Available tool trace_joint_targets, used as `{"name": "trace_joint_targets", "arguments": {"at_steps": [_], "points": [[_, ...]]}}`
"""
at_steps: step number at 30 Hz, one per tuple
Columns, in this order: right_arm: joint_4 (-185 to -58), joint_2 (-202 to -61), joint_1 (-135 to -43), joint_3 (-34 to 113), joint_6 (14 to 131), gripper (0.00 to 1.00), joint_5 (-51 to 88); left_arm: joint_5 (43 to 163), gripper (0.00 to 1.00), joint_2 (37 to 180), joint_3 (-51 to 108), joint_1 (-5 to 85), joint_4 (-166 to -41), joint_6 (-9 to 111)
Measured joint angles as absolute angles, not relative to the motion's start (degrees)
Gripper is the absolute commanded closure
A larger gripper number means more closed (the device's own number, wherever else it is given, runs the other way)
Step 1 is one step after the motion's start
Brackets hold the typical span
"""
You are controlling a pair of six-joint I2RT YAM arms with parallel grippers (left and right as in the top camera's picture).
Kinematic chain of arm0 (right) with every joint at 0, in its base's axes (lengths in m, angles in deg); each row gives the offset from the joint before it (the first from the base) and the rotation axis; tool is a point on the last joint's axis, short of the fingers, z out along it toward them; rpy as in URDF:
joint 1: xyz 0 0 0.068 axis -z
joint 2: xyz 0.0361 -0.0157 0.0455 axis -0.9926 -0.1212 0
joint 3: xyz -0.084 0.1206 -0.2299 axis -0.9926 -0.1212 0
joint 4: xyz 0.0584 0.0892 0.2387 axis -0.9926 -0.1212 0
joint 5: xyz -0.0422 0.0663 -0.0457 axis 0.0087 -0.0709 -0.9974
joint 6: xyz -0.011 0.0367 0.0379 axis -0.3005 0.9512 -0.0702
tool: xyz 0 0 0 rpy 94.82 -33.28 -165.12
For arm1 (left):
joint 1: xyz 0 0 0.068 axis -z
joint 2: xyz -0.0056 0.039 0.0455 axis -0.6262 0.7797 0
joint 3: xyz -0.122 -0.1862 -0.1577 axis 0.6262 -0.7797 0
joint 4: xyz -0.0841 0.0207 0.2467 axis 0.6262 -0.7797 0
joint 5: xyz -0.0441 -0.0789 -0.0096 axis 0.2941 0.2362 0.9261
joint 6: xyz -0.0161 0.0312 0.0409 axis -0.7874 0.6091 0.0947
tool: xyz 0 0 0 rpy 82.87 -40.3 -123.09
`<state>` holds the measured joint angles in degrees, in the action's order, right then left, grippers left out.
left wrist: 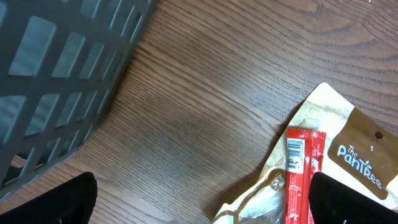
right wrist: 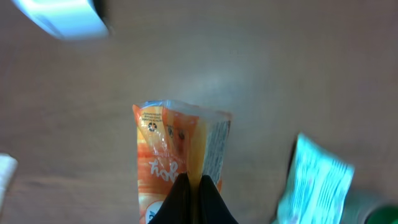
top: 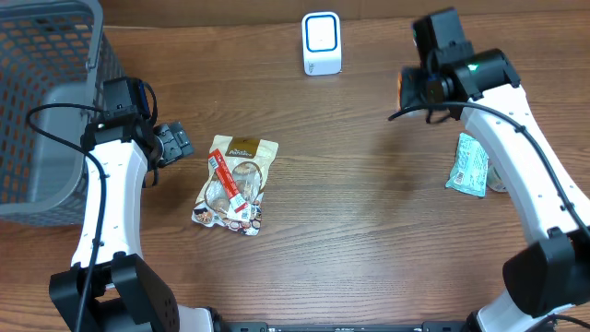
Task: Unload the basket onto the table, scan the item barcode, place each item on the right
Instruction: 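Carry the orange pack right and set it beside the wipes pack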
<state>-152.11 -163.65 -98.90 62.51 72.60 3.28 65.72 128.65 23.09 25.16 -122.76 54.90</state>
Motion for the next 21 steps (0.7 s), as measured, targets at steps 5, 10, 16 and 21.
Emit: {"name": "trace_joint_targets", "arguments": {"at_steps": [5,10,16,21], "points": [[-151.3,-164.0,-95.6,52.5,73.34,0.96,7.63,65.72,0.0,128.65,23.09,25.16,-122.76,54.9],[-148.57,-164.04,-94.2,44.7,73.36,0.96,9.02,65.72,0.0,128.65,23.09,25.16,-122.76,54.9],[-147.25,-164.06,-94.18,40.44,72.69,0.87,9.64,65.72,0.0,128.65,23.09,25.16,-122.76,54.9],[-147.1,-164.06,-94.18,39.19,72.34,0.39,8.74,65.72,0.0,128.65,23.09,25.16,-122.76,54.9]]}}
